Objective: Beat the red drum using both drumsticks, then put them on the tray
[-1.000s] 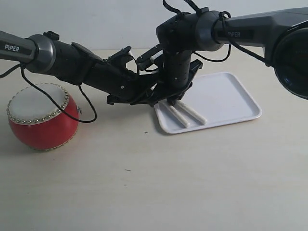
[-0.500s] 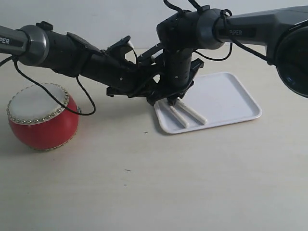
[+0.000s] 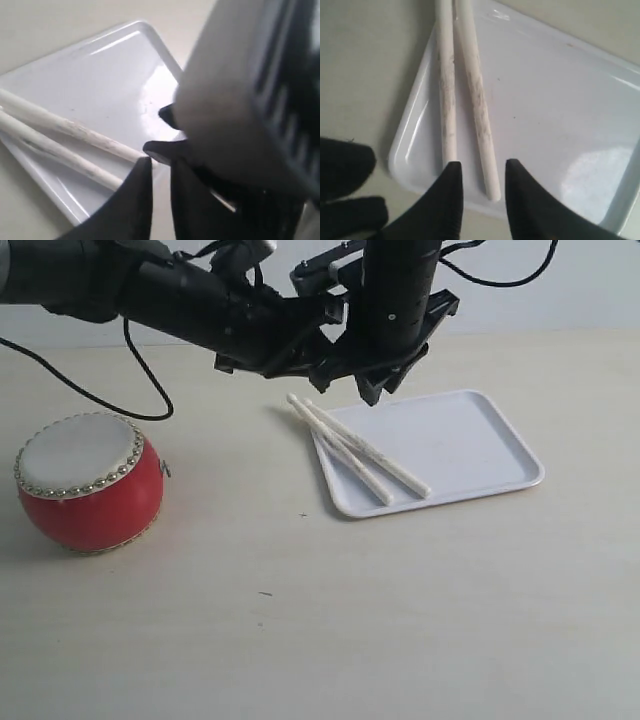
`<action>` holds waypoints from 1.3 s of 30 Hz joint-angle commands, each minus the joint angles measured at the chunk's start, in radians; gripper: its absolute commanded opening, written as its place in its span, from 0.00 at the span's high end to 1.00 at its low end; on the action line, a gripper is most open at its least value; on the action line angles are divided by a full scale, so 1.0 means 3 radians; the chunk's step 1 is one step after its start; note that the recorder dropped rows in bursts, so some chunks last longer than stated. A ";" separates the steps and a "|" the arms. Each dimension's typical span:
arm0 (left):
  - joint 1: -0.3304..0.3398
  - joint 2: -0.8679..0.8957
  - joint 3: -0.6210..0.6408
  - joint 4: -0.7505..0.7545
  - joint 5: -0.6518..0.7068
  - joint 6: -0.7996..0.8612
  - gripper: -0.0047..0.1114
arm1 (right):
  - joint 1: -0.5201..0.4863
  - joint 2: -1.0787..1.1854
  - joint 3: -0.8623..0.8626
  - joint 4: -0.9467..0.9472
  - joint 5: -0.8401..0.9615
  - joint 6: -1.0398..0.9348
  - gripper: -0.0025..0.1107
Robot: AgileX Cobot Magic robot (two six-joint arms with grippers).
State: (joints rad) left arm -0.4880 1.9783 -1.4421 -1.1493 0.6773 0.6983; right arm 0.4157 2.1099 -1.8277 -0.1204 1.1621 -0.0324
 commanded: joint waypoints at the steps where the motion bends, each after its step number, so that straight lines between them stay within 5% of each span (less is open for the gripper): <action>1: -0.0036 -0.0409 -0.0002 0.0040 0.0530 -0.0065 0.96 | 0.0013 -0.0231 -0.0020 0.0220 0.0197 -0.0189 0.96; 10: -0.0036 -0.1753 -0.0002 0.1222 0.0681 -0.0824 0.96 | 0.0013 -0.1138 -0.0013 0.0930 0.0197 -0.0321 0.98; 18: -0.0036 -0.2581 0.0016 0.1745 0.0693 -0.1133 0.96 | 0.0013 -0.1823 -0.0013 0.1489 0.0197 -0.0558 0.98; 28: -0.0036 -0.3846 0.0620 0.2260 0.0328 -0.1311 0.96 | 0.0013 -0.2696 -0.0006 0.1623 0.0197 -0.0558 0.98; 39: -0.0036 -0.5209 0.1507 0.2342 -0.0154 -0.1485 0.96 | 0.0013 -0.4024 0.1501 0.2002 -0.0840 -0.0855 0.98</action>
State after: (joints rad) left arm -0.4938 0.4883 -1.0428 -0.4527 0.6785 0.2764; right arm 0.4177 0.9943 -1.5101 0.4764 1.0137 -0.2700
